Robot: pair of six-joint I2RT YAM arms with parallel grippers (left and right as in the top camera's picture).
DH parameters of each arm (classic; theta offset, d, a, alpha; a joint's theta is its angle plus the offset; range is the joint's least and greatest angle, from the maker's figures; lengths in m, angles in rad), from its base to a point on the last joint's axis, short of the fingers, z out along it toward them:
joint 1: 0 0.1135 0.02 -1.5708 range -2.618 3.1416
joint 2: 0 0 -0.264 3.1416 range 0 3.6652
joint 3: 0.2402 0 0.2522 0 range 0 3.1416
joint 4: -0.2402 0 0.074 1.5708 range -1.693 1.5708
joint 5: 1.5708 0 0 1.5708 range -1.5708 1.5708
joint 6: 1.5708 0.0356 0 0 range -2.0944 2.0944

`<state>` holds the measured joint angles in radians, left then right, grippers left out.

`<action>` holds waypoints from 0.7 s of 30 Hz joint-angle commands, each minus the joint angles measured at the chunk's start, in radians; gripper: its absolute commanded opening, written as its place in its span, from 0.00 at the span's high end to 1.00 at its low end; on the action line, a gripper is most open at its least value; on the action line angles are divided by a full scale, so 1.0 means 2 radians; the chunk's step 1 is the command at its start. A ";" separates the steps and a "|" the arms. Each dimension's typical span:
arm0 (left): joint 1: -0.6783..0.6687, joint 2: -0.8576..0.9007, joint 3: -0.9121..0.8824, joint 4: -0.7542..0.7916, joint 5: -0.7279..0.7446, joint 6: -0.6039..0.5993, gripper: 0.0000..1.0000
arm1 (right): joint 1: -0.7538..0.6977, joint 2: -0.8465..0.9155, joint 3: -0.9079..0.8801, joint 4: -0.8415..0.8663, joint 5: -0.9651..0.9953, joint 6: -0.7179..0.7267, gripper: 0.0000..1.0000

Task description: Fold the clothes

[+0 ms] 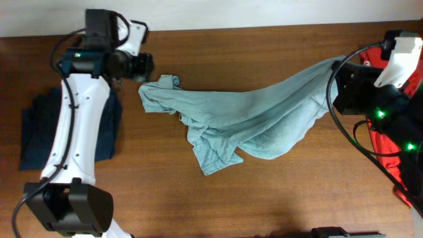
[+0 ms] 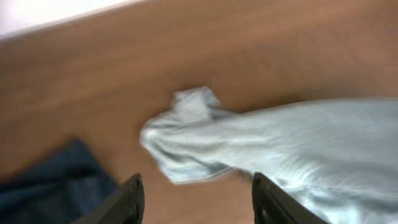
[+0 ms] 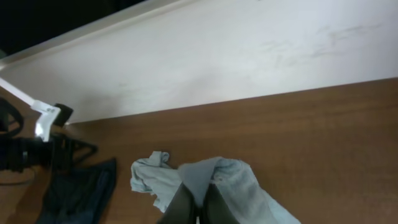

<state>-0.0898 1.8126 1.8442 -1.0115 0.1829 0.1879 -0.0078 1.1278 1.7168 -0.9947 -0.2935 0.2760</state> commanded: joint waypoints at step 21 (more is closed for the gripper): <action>-0.337 0.002 -0.184 -0.011 -0.085 -0.041 0.51 | -0.003 0.068 0.012 0.058 -0.006 0.064 0.96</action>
<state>-0.6926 1.8126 1.5734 -1.1049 0.1116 0.1600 -0.0078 1.2888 1.7206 -0.9234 -0.2764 0.3408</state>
